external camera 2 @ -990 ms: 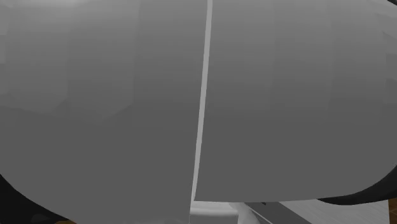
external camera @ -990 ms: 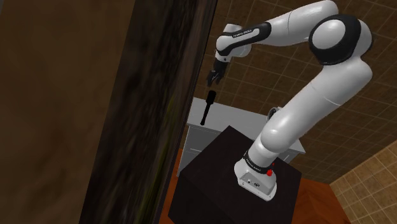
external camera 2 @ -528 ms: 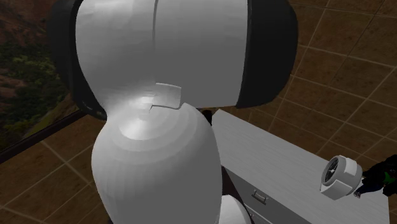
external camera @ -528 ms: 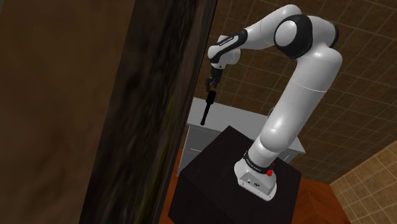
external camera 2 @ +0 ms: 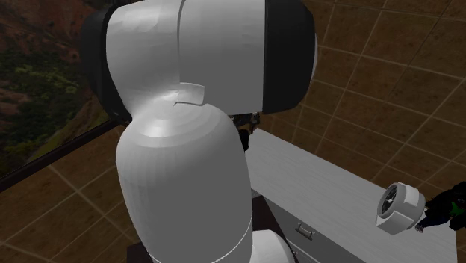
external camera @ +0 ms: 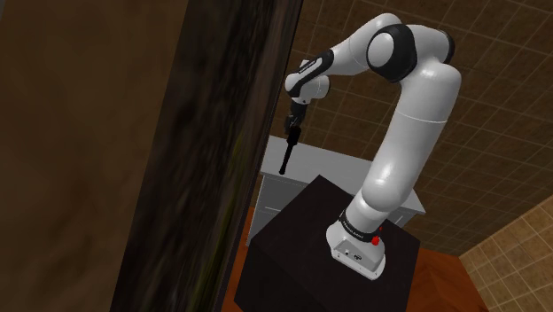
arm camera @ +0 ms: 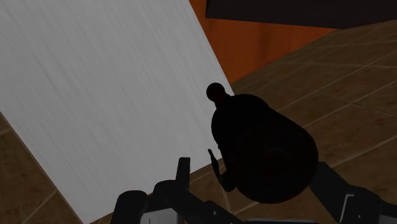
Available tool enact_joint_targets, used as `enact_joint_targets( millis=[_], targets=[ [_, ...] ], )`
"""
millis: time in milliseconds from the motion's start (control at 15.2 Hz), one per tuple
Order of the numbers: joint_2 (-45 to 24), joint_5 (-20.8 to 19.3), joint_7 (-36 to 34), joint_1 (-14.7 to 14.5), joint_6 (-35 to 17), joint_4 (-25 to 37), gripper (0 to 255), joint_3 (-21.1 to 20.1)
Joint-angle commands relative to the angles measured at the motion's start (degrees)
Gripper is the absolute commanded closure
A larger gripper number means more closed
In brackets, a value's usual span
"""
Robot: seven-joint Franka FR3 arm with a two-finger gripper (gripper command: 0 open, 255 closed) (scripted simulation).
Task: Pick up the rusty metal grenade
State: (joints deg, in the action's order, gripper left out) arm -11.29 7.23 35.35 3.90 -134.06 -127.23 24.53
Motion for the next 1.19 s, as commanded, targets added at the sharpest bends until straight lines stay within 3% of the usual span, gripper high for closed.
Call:
enact_joint_targets(
  millis=[0, 66, 594, 1122],
  targets=[
    [-0.5, 0.3, 0.3, 0.1, -0.6, -0.2, 0, -0.1],
    [-0.6, 0.4, 0.4, 0.2, -0.7, -0.2, 255, -0.1],
    [-0.6, 0.5, 0.6, 0.3, -1.1, -0.5, 255, 0.0],
    [3.5, -2.3, -1.5, -0.4, 4.2, 1.1, 255, 0.6]
  ],
)
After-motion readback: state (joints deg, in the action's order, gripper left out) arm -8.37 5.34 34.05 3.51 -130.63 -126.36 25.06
